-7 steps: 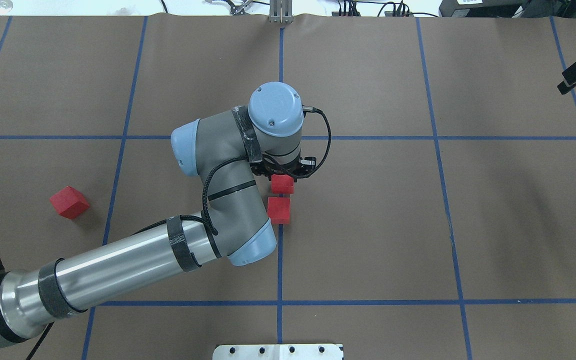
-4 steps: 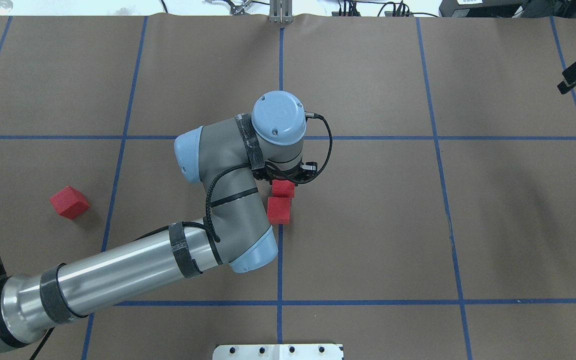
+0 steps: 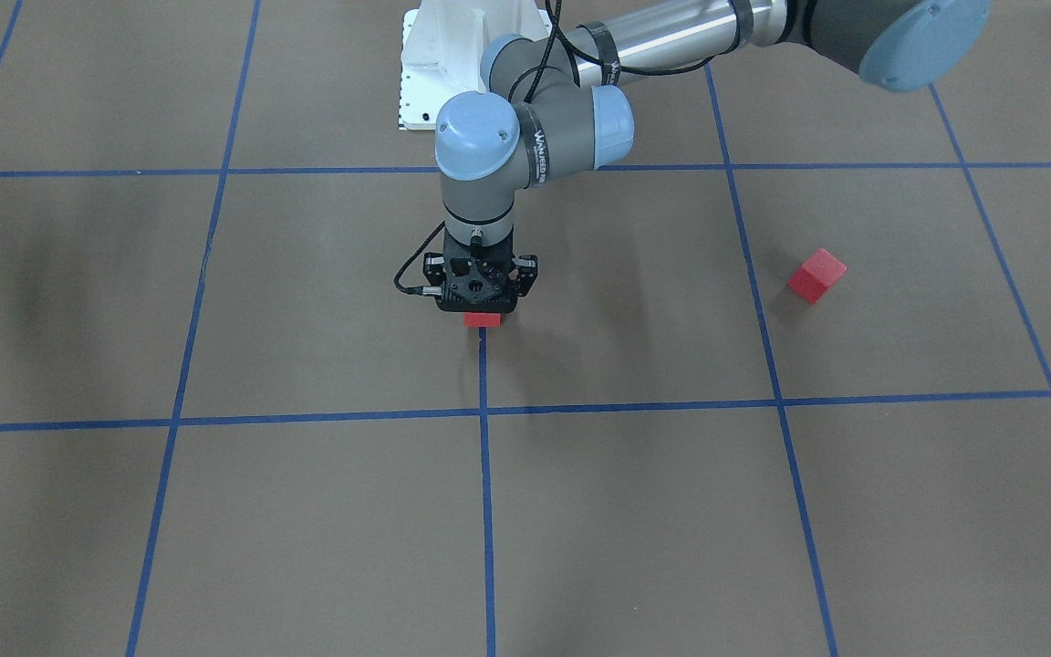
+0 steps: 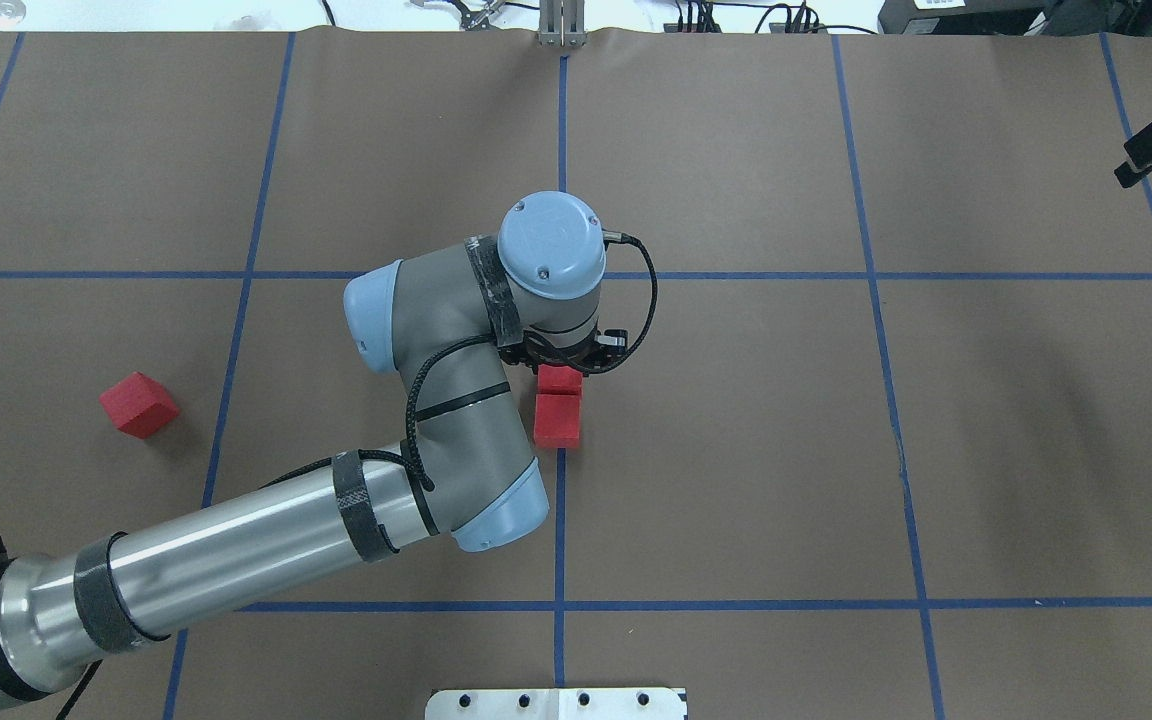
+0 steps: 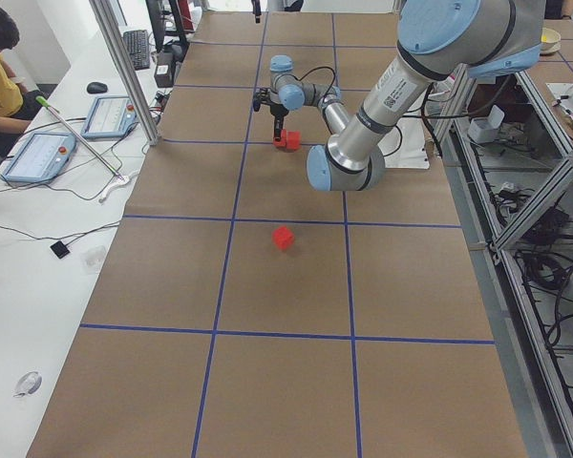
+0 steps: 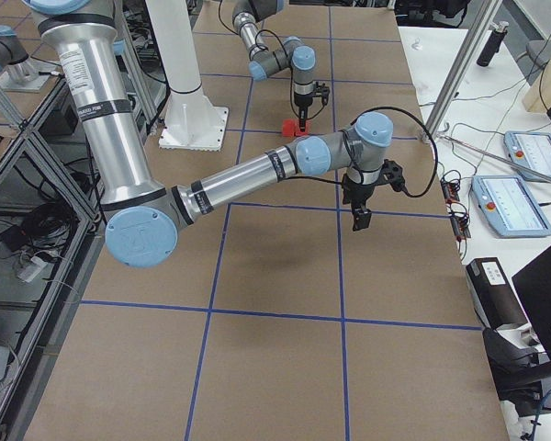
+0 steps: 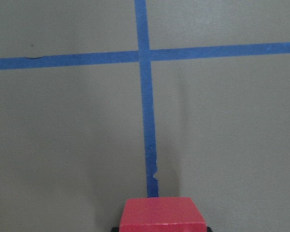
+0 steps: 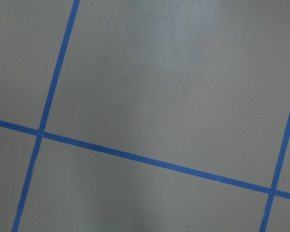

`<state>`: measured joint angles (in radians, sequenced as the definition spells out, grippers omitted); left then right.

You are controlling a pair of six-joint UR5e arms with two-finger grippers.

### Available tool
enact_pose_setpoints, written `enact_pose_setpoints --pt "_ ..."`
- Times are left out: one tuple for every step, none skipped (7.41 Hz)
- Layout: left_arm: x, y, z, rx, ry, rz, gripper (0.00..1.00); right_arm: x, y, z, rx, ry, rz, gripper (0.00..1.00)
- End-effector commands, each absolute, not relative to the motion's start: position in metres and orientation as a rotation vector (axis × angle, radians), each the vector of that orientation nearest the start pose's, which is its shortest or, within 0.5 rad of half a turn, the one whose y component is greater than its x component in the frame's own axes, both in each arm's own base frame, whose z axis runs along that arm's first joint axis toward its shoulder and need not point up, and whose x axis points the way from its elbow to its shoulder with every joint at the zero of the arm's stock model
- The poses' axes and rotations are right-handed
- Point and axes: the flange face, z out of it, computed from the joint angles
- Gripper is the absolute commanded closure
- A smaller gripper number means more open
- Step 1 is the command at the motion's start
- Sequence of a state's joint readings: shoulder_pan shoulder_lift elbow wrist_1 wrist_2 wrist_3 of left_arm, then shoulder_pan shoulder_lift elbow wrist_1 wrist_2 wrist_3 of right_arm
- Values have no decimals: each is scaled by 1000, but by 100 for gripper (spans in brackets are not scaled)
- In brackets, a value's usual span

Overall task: Form red blocks into L shape at center
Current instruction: 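Set the cube against the center cube's far side and open the left gripper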

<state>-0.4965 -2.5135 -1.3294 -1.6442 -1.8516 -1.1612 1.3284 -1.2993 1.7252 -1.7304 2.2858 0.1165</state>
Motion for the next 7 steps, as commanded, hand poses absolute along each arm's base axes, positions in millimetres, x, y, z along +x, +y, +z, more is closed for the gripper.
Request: enact_pose_setpoints --pt "637 -464 160 95 807 26 100 -75 -586 456 125 -746 -215 0" --pt "637 -464 160 95 807 26 100 -75 -586 456 125 -746 -215 0" --pt "638 -462 160 94 807 29 100 -75 -586 456 125 -746 -215 0" --pt "641 -459 161 94 806 33 100 -75 -586 456 125 -746 -215 0" --pt "644 -455 161 94 805 37 99 -75 -586 456 125 -746 -215 0" --pt "644 -455 161 94 805 37 95 -75 -586 456 125 -746 -215 0" --pt "644 -455 162 93 804 36 95 -75 -586 456 125 -746 -215 0"
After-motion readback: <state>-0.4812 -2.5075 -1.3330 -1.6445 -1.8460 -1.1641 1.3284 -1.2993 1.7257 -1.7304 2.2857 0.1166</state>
